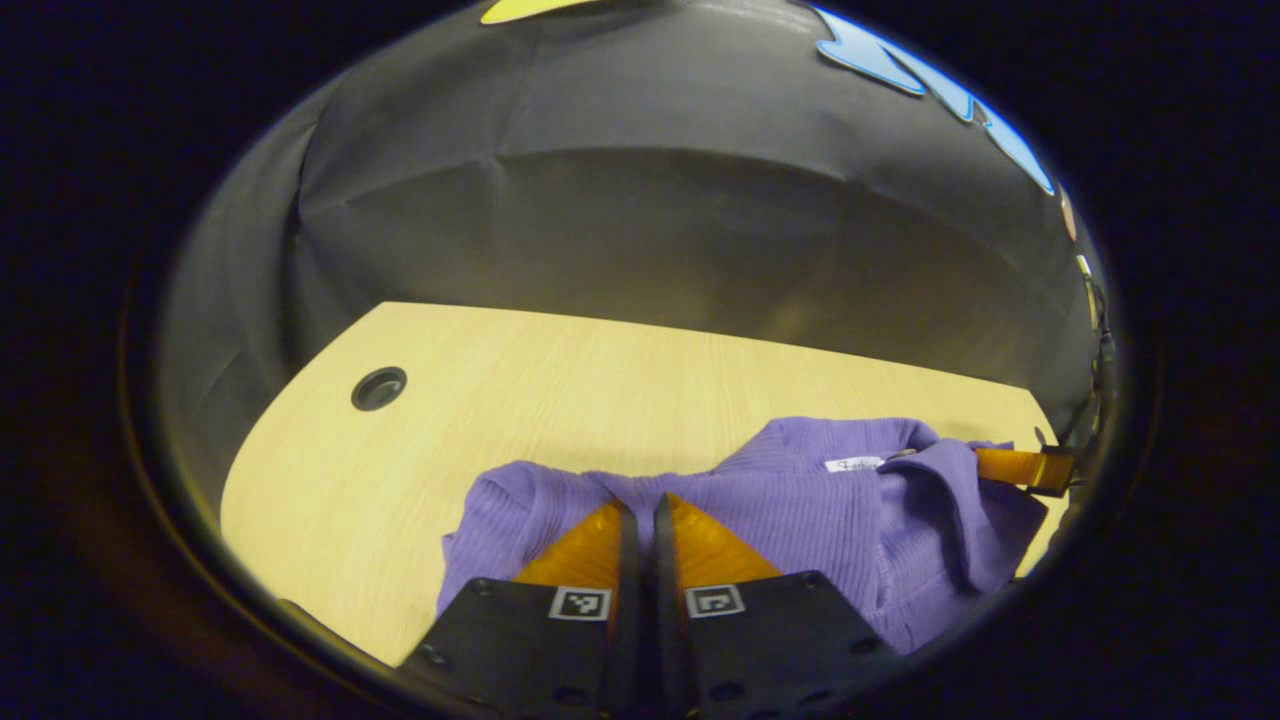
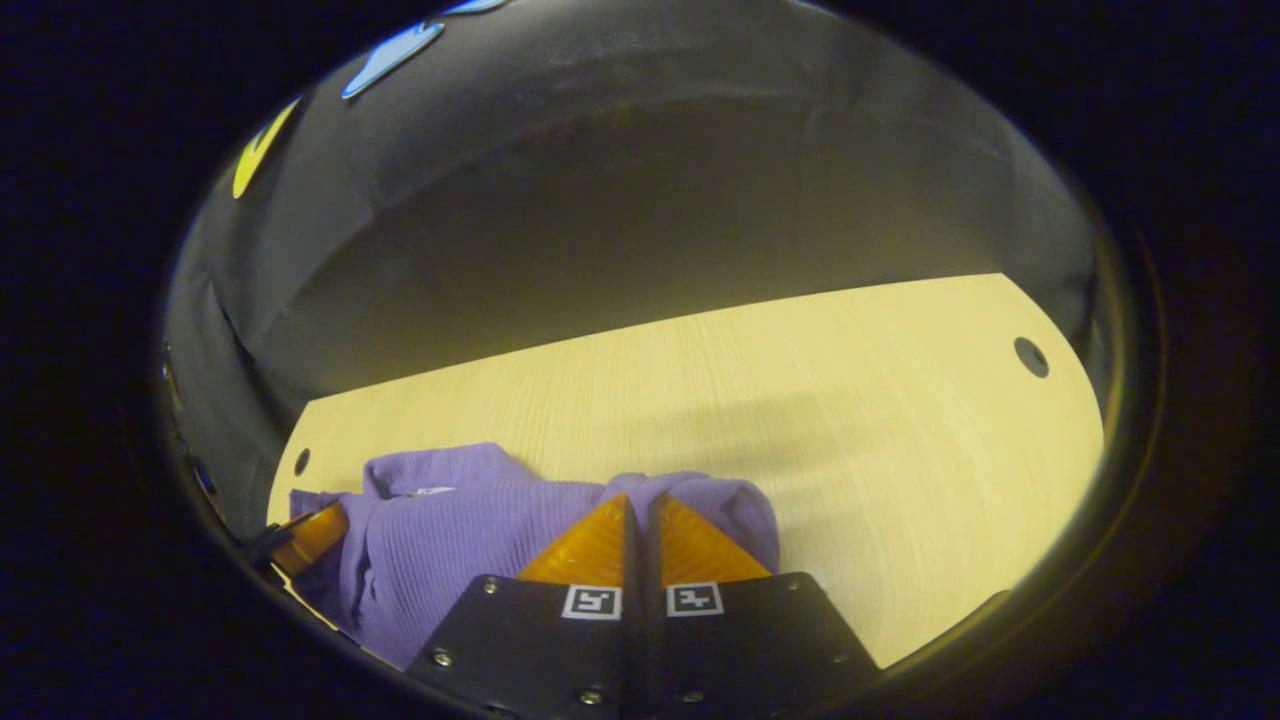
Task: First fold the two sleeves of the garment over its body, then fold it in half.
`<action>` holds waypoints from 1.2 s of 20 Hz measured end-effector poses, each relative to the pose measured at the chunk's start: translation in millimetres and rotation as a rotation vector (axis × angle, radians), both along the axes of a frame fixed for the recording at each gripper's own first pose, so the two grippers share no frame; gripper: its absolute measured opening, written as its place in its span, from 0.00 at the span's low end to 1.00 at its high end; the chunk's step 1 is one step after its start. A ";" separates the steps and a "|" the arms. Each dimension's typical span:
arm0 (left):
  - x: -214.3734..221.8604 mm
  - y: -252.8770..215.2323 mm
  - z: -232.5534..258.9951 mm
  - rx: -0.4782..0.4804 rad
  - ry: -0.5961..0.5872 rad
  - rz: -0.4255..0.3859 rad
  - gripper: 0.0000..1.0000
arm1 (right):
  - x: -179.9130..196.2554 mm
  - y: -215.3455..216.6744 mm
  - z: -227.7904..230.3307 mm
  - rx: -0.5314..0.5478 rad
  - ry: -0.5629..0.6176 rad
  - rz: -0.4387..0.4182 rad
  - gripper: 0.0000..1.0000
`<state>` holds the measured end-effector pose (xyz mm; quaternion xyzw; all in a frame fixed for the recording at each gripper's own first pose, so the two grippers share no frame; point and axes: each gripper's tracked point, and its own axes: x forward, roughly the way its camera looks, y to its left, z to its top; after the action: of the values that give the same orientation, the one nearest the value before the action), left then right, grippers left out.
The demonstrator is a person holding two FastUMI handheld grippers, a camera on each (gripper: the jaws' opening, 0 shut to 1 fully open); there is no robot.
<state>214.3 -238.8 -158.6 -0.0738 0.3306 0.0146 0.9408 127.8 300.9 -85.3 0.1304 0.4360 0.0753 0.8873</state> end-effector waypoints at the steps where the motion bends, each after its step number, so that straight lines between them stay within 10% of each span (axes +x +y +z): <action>1: -0.3 -2.5 -0.2 0.010 0.004 -0.006 0.26 | 0.7 -2.4 0.7 0.016 0.011 -0.007 0.14; 6: -2.3 -5.6 1.5 0.131 0.031 -0.057 0.27 | -0.9 -0.4 4.3 0.033 0.026 -0.022 0.36; 9: -0.1 -13.9 13.3 0.137 0.012 -0.084 0.51 | -1.4 -2.3 16.6 -0.005 0.001 -0.015 0.43; 11: -1.5 -15.2 23.5 0.122 -0.008 -0.089 0.69 | -1.8 -6.5 23.4 -0.038 -0.014 -0.008 0.78; 15: -3.7 -24.8 58.6 0.118 -0.056 -0.113 1.00 | -4.2 -9.2 43.4 -0.038 -0.034 -0.017 0.79; 24: -46.4 -60.3 228.0 0.099 -0.326 -0.170 1.00 | -26.1 -31.4 188.6 -0.037 -0.284 -0.041 0.80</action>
<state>167.9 -299.2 69.4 -0.0007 0.1778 -0.0608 0.9822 101.7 269.5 103.3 0.1108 0.3047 0.0670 0.9436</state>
